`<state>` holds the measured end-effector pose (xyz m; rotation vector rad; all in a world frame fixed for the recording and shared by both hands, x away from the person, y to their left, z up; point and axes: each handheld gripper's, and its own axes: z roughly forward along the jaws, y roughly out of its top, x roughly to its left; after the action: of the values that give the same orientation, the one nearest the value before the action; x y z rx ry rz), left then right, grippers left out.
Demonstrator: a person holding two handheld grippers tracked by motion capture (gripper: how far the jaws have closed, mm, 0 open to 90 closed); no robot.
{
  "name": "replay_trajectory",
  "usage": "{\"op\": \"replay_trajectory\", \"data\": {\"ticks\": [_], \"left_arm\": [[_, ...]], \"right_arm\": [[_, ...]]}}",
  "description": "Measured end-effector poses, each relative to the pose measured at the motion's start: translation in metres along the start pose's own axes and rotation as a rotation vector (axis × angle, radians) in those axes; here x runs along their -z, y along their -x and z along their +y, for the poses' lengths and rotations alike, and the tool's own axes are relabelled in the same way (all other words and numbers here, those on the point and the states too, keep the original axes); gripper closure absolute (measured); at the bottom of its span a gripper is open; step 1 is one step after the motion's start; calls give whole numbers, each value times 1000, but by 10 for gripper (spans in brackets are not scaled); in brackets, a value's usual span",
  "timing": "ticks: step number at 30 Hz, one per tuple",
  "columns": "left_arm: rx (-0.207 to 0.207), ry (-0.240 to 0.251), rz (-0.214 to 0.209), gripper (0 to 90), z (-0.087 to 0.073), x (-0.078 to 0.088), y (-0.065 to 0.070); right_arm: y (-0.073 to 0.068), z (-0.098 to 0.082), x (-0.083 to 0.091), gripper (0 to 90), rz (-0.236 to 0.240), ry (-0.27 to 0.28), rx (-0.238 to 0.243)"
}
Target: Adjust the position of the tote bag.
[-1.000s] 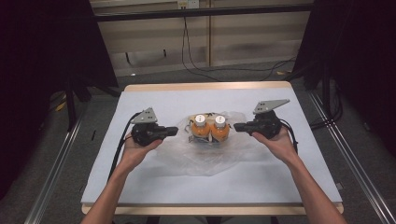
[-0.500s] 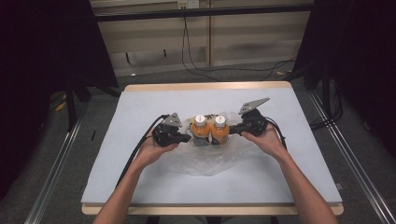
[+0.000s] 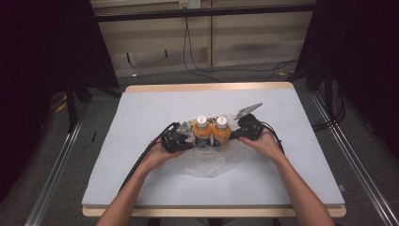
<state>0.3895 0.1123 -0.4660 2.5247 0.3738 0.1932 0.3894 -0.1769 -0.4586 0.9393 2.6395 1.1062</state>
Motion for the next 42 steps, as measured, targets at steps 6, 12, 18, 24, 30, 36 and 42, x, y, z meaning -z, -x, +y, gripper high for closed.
{"op": "replay_trajectory", "data": {"ticks": [6, 12, 18, 24, 30, 36, 42], "left_arm": [[-2, -15, 28, 900, -5, 3, -6], [-18, -45, 60, 900, -10, 9, -8], [-23, -58, 83, 900, -18, 14, -13], [2, -66, 113, 900, -30, 21, -21], [-7, -80, 131, 900, -36, 25, -22], [27, -77, 139, 900, -51, 35, -28], [37, -77, 139, 900, -59, 41, -31]], "right_arm": [[-5, -6, -15, 900, -27, -101, 16], [-3, -13, -7, 900, -42, -110, 5], [-3, -17, 4, 900, -89, -168, 30], [2, -26, 16, 900, -117, -207, 65], [3, -29, 23, 900, -168, -262, 93], [11, -37, 33, 900, -182, -283, 77], [15, -41, 39, 900, -178, -298, 60]]}}
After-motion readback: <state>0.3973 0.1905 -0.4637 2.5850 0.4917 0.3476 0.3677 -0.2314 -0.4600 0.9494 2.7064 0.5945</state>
